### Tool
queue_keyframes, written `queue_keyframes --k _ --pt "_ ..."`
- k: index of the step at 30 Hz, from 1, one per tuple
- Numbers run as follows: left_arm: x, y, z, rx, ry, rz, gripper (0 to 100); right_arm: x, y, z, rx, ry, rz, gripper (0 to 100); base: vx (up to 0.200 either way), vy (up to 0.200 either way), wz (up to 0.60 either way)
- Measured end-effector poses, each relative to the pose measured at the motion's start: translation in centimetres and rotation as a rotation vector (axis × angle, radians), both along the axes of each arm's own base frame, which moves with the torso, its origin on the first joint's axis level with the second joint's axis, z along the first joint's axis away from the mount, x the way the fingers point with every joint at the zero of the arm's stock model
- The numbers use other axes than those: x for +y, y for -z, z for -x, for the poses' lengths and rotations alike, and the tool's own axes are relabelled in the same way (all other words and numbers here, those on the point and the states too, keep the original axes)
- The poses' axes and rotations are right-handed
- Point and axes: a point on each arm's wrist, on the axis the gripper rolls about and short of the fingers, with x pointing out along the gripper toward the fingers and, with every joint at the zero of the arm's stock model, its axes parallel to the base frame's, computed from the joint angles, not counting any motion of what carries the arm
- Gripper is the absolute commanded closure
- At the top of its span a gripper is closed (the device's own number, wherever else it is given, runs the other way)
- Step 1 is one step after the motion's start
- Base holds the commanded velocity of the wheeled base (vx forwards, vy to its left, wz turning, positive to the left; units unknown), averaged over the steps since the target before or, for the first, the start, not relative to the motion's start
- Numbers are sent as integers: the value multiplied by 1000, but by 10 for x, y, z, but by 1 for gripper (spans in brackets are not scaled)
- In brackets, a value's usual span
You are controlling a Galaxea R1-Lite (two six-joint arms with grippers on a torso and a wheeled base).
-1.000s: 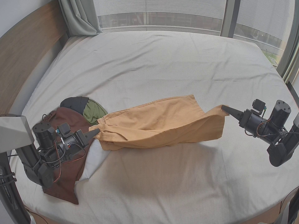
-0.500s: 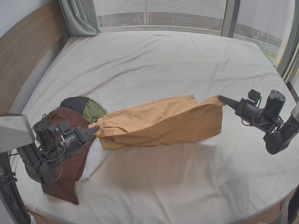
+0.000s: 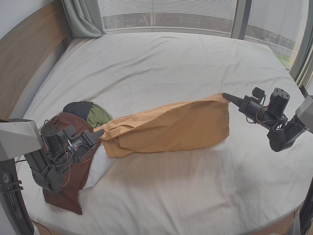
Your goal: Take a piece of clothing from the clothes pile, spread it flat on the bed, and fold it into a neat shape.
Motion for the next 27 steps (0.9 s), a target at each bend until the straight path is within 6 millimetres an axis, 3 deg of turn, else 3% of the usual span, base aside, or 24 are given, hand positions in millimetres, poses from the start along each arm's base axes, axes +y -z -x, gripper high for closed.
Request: queue_keyframes --k 11,27 --pt "-2 7 -14 10 -38 39 100 6 8 -30 21 -11 -27 100 0 0 0" --pt "-3 19 -27 25 -49 57 100 4 21 -50 29 2 -28 100 0 0 0"
